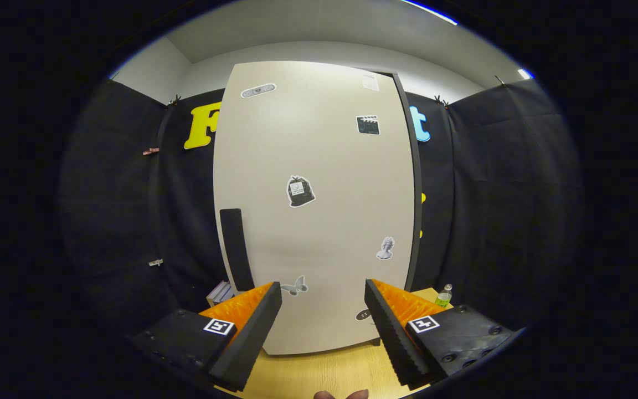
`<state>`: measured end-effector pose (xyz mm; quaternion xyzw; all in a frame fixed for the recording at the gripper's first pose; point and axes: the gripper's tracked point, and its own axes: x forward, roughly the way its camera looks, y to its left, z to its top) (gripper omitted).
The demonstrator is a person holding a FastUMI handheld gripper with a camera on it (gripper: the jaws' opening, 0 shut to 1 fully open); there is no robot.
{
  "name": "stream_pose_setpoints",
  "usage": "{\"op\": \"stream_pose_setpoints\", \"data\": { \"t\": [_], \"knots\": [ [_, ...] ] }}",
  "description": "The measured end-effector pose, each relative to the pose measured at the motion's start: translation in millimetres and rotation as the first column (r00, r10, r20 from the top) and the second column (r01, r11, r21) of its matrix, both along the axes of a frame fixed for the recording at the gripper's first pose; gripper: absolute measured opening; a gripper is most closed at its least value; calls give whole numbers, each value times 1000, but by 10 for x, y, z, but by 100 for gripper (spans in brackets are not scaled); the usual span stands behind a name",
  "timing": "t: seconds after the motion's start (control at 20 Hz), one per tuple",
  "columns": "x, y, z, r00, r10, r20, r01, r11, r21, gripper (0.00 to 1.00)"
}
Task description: Open the shoe cabinet door, grab the shoes and put them into the shoe cabinet, then close the shoe cabinet door.
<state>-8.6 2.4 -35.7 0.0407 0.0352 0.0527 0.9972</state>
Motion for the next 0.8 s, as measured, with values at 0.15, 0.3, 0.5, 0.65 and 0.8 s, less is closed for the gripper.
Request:
{"op": "stream_pose_setpoints", "data": {
  "t": [0.15, 0.3, 0.5, 0.65, 0.8],
  "knots": [
    [13, 17, -5, 1000, 7, -2, -7, 1000, -4, 98],
    [19, 25, -30, 1000, 12, -6, -12, 1000, -3, 98],
    [35, -14, -48, 1000, 11, -8, -11, 1000, -2, 98],
    [56, -54, -53, 1000, 4, -7, -4, 1000, -1, 98],
    [55, -71, -77, 1000, 2, -10, -2, 1000, 5, 98]
  ]
}}
